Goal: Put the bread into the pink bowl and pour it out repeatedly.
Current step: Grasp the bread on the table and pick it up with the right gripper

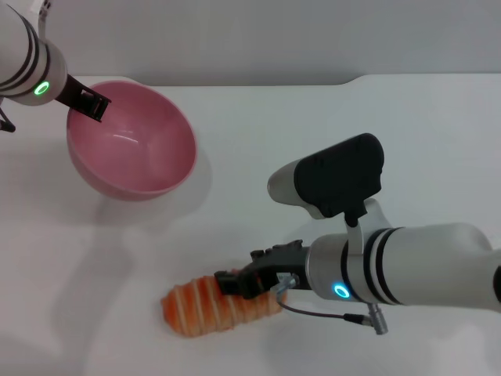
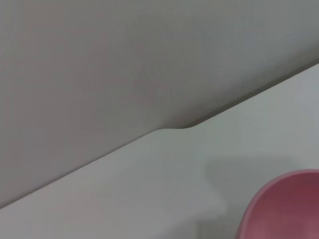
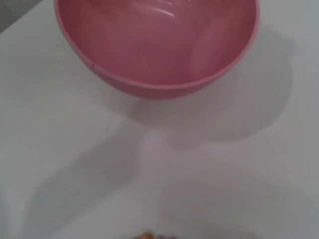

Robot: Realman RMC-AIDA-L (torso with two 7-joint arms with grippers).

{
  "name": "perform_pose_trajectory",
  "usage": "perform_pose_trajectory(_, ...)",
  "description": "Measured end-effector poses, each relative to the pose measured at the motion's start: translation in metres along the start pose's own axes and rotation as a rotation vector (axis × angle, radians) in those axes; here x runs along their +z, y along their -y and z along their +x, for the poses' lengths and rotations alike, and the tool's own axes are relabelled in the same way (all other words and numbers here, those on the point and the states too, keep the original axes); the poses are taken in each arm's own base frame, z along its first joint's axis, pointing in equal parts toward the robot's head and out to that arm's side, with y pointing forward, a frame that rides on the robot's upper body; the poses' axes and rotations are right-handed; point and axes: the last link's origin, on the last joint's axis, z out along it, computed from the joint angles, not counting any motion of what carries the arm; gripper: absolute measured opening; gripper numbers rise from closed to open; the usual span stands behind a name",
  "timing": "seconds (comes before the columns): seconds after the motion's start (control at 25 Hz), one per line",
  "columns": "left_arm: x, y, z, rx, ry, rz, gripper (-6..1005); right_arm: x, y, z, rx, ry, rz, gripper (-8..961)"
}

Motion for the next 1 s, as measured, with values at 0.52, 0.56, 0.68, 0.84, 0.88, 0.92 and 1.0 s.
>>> perform_pose_trajectory(0.52,0.0,-0.001,0.0,0.007,-0.001,-0.001,47,0.017,0.002,0.008,0.032,-0.056,-0.024,663)
perform_pose_trajectory(0.56,0.0,-0.001,0.0,0.007,-0.001,-0.001,47,0.017,0.002,0.009,0.03,-0.059,-0.024,662)
perform_pose_trajectory(0.68,0.0,-0.001,0.0,0.007,-0.002,-0.001,47,0.018,0.001,0.009,0.022,-0.062,-0.024,662)
perform_pose_trajectory(0.84,0.0,-0.001,0.0,0.013,-0.001,-0.001,47,0.017,0.002,0.009,-0.025,-0.068,-0.023,662)
perform_pose_trajectory(0.88,0.0,-0.001,0.0,0.013,0.0,-0.001,47,0.017,0.002,0.009,-0.028,-0.069,-0.023,640)
perform_pose_trajectory(0.92,0.0,0.0,0.0,0.013,-0.001,-0.001,47,0.017,0.001,0.009,-0.031,-0.068,-0.023,619)
perform_pose_trajectory(1.0,0.0,0.0,0.0,0.012,-0.002,-0.001,47,0.016,0.0,0.008,-0.038,-0.063,-0.025,576)
